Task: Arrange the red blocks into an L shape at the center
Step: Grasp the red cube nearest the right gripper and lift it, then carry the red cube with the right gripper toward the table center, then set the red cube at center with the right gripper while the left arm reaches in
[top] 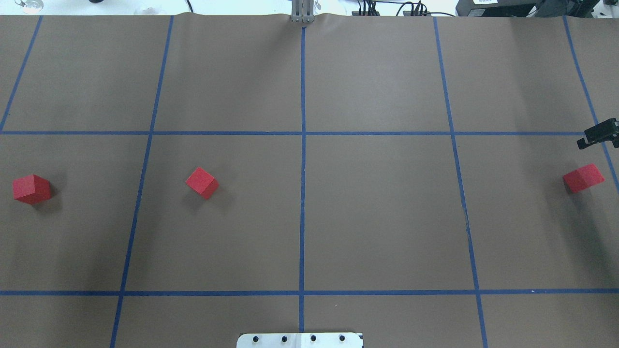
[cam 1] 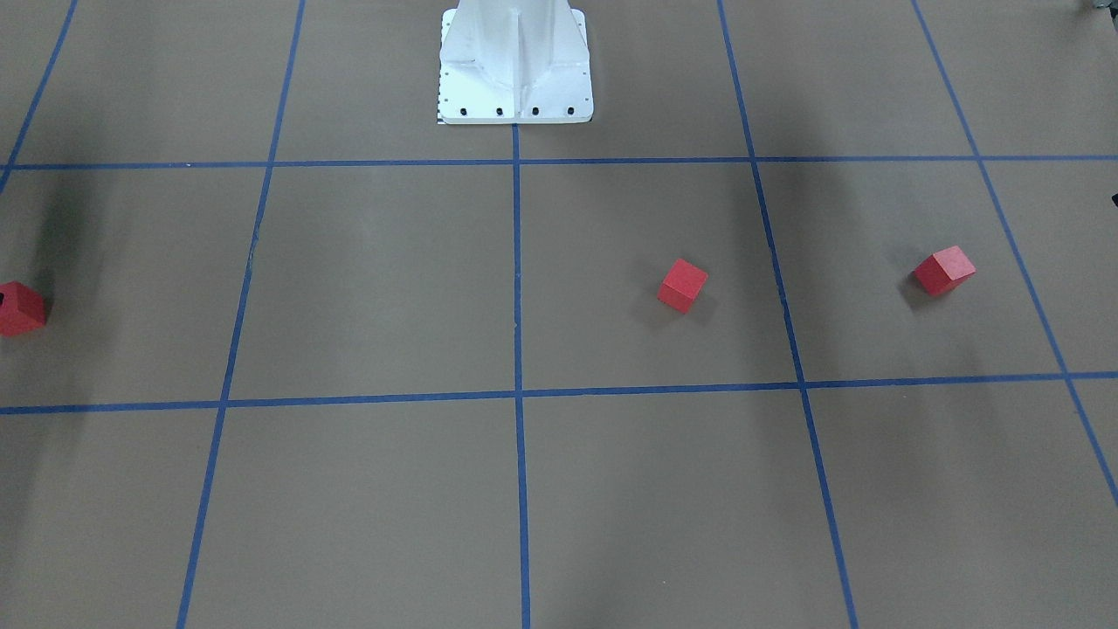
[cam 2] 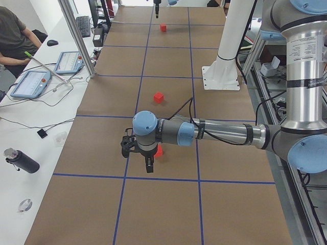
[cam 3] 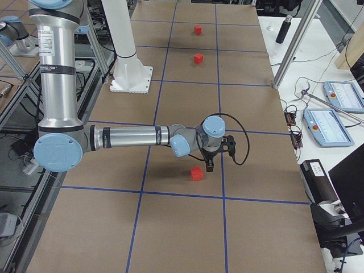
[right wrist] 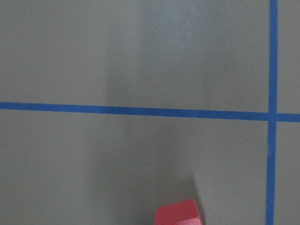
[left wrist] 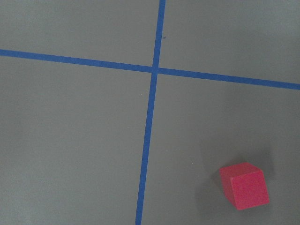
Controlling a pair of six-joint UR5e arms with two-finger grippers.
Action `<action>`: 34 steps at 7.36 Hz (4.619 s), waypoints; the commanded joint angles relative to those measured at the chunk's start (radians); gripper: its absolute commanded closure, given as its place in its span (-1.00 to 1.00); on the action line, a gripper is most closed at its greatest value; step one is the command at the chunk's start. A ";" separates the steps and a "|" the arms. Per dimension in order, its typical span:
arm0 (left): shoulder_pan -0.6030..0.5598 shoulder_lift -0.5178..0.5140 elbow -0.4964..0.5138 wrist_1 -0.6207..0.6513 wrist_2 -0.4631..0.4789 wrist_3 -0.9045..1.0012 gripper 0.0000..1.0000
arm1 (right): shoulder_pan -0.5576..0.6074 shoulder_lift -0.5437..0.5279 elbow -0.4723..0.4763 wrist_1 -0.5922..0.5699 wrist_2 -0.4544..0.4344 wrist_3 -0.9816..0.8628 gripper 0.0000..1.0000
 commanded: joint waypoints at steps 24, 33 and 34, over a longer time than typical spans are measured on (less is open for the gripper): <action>0.248 -0.046 -0.061 -0.343 -0.177 -0.641 -1.00 | -0.754 0.674 0.079 -0.265 -0.471 0.972 1.00; 0.447 -0.252 -0.044 -0.343 -0.034 -1.019 -1.00 | -0.794 0.782 -0.092 -0.236 -0.512 0.972 0.53; 0.507 -0.283 -0.043 -0.341 0.025 -1.082 -1.00 | -0.800 0.782 -0.092 -0.236 -0.513 0.952 0.26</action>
